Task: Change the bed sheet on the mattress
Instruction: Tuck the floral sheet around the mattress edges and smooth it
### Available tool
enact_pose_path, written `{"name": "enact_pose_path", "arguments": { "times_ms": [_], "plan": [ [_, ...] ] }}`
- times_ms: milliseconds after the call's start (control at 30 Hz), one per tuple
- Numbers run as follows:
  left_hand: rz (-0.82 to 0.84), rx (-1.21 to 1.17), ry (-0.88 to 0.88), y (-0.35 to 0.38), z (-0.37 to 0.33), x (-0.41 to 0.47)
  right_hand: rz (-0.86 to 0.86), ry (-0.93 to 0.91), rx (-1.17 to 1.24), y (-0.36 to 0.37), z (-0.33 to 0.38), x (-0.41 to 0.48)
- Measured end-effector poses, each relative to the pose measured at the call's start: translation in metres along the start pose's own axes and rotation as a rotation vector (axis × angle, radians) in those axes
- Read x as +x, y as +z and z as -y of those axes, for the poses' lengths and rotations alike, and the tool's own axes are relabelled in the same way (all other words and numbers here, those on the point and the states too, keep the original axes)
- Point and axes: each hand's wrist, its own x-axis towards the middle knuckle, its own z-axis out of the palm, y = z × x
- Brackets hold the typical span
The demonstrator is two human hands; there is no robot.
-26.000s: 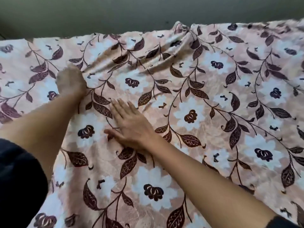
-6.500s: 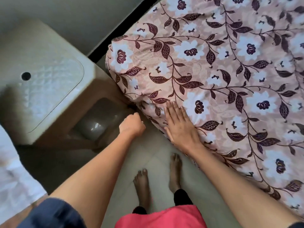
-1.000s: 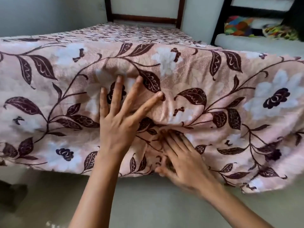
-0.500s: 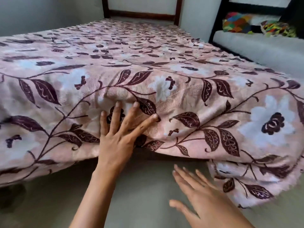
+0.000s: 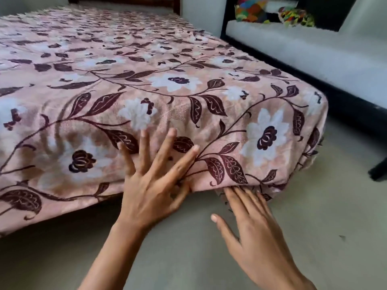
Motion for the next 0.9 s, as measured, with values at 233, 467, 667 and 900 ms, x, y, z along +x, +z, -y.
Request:
{"name": "enact_pose_path", "arguments": {
  "times_ms": [233, 467, 667, 900],
  "plan": [
    [0.019, -0.002, -0.181, 0.04, -0.054, 0.035, -0.19, 0.025, 0.082, -0.011, -0.015, 0.005],
    [-0.007, -0.044, -0.257, 0.05, -0.059, 0.037, 0.032, 0.109, -0.077, 0.023, -0.073, 0.026],
    [-0.176, 0.149, -0.086, 0.063, -0.05, 0.039, 0.103, 0.059, -0.143, 0.028, -0.076, 0.012],
    [-0.239, 0.035, -0.081, 0.043, -0.041, 0.093, 0.17, 0.108, -0.133, 0.024, -0.076, 0.107]
  ]
}}
